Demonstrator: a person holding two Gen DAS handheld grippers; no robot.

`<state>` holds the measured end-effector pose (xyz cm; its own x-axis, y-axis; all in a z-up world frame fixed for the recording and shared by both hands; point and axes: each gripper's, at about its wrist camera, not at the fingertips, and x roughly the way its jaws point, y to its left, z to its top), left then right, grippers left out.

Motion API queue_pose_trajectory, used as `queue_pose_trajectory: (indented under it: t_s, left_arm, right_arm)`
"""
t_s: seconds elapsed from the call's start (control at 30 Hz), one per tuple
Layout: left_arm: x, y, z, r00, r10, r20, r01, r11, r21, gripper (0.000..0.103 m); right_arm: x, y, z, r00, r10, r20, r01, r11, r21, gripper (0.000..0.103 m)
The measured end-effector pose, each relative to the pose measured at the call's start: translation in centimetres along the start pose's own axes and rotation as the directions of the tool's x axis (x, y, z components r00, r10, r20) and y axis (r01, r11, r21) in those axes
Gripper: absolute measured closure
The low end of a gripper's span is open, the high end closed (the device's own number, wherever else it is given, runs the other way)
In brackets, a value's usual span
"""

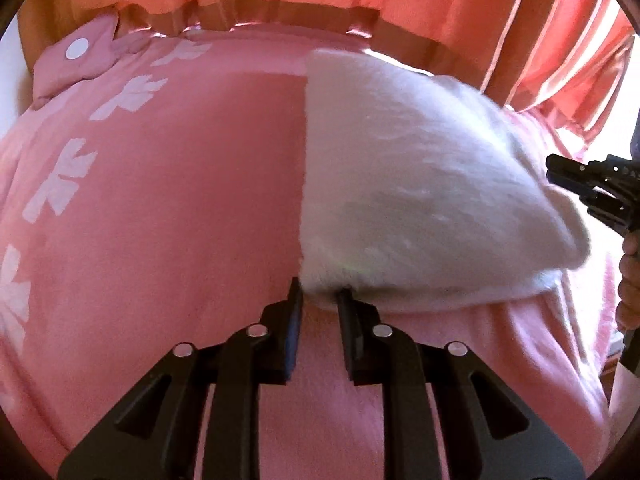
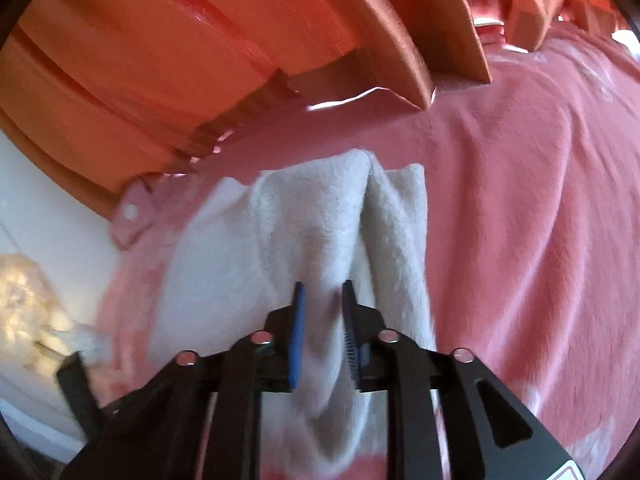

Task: Fold small clothes

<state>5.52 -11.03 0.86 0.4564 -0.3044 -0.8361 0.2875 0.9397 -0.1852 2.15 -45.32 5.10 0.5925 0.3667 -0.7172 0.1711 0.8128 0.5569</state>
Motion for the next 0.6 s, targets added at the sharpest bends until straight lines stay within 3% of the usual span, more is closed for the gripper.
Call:
queue_pose_trajectory:
  t_s: [0.1,0.13,0.23,0.27,0.3,0.33,0.43,0.5,0.53,0.6]
  left_arm:
    - [-3.1,-0.5,-0.5,0.996,-0.069,0.053,0.067,0.997,0.035,0.068]
    - [-4.0,-0.8,-0.6,0.993,-0.090,0.073,0.087,0.995,0.038,0.057]
    - [-6.1,-1.7,0.1,0.981,-0.134,0.142,0.131,0.991,0.030,0.044]
    - [-6.2,-2.2,0.7,0.978,-0.139,0.156,0.136,0.990,0.030,0.044]
    - [-6.0,-2.7,1.5,0.978,-0.131,0.161,0.129,0.991,0.023,0.044]
    - [-5.7,-2.9,2.1,0.979,-0.123,0.161,0.123,0.992,0.010,0.044]
    - [-4.6,-3.4,3.5,0.980,-0.112,0.166,0.116,0.993,-0.015,0.044]
    - [-3.2,-3.7,3.7,0.989,-0.044,0.138,0.044,0.999,-0.003,0.044]
    - [-2.2,-3.7,3.6,0.993,-0.032,0.112,0.032,0.999,0.001,0.043]
    - [-0.3,-3.6,3.1,0.998,-0.028,0.060,0.029,1.000,-0.002,0.043]
  right_arm:
    - [-0.2,-0.3,-1.9,0.994,0.081,-0.074,-0.079,0.997,0.024,0.047]
    - [0.1,-0.4,-2.6,0.990,0.102,-0.097,-0.100,0.995,0.025,0.044]
    - [2.1,0.0,-3.6,0.979,0.110,-0.169,-0.106,0.994,0.030,0.041]
    - [2.7,0.2,-3.8,0.980,0.087,-0.182,-0.085,0.996,0.018,0.044]
    - [3.2,0.7,-3.9,0.980,0.065,-0.186,-0.067,0.998,-0.003,0.074]
    - [3.2,1.3,-3.9,0.981,0.049,-0.185,-0.056,0.998,-0.032,0.090]
    - [-1.5,4.3,-3.6,0.999,0.049,-0.007,-0.049,0.988,-0.144,0.092]
    - [-4.0,4.3,-3.6,0.996,0.064,0.056,-0.054,0.986,-0.157,0.093]
    - [-3.6,3.6,-3.9,0.999,0.007,0.041,0.000,0.986,-0.166,0.093]
    - [0.2,1.5,-4.6,0.986,-0.143,-0.079,0.127,0.974,-0.186,0.093]
